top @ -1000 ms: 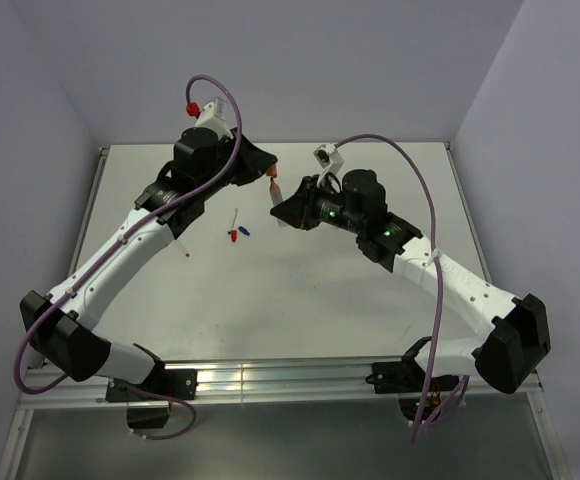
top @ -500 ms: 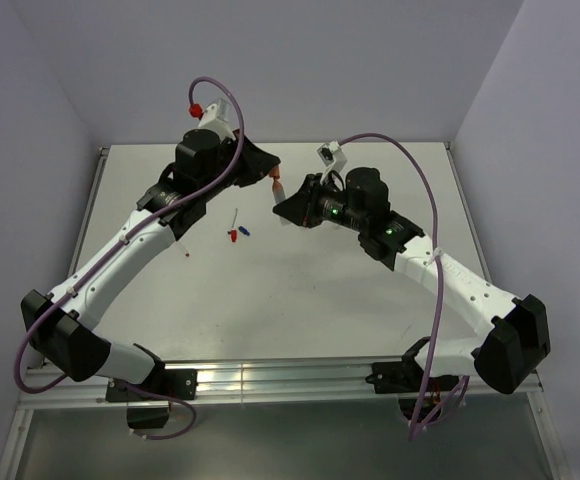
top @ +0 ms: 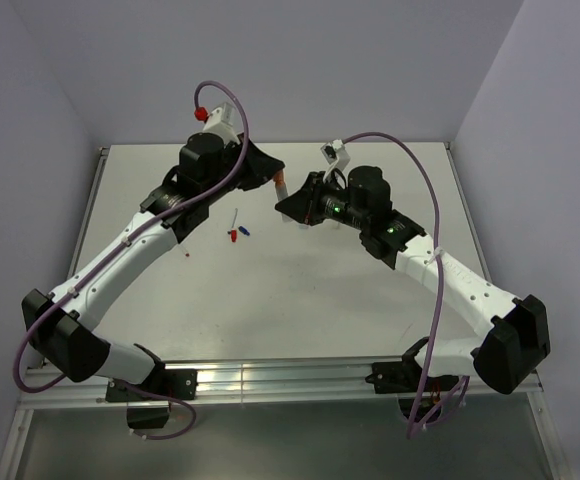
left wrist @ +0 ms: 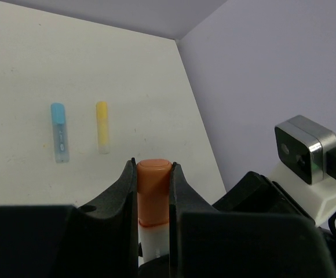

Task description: Insert the pens into the pen caps

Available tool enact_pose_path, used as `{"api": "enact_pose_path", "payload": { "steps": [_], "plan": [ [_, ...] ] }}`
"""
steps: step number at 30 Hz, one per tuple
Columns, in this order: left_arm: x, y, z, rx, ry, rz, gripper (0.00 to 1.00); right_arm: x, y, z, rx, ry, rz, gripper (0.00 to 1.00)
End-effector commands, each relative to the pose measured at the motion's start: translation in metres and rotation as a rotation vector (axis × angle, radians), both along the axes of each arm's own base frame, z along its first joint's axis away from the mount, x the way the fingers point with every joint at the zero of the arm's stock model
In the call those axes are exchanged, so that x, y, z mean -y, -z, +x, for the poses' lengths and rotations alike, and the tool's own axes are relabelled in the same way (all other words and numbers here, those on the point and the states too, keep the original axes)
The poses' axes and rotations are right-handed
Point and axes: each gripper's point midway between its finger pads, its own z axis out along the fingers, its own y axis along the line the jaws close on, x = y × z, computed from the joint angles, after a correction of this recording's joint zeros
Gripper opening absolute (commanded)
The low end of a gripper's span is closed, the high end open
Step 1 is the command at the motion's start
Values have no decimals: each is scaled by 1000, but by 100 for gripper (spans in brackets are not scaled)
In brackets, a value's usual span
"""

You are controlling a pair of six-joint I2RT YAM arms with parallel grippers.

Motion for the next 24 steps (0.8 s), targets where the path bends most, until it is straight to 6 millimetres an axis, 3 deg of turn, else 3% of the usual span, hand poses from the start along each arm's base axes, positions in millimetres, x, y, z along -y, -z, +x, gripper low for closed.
{"api": "enact_pose_path", "payload": {
  "steps": [1,8,11,24],
  "plan": [
    [6,-21,-20,55,19,-35,0,8,-37,7,90,45,73,0],
    [25,-21,-55,93,3,-19,0,16,-46,4,114,60,118,0],
    [24,-19,-67,110,-17,-7,0,24,-54,2,146,79,141,0],
    [47,-31,-137,233,101,21,0,43,-97,-30,331,56,236,0]
  ]
}}
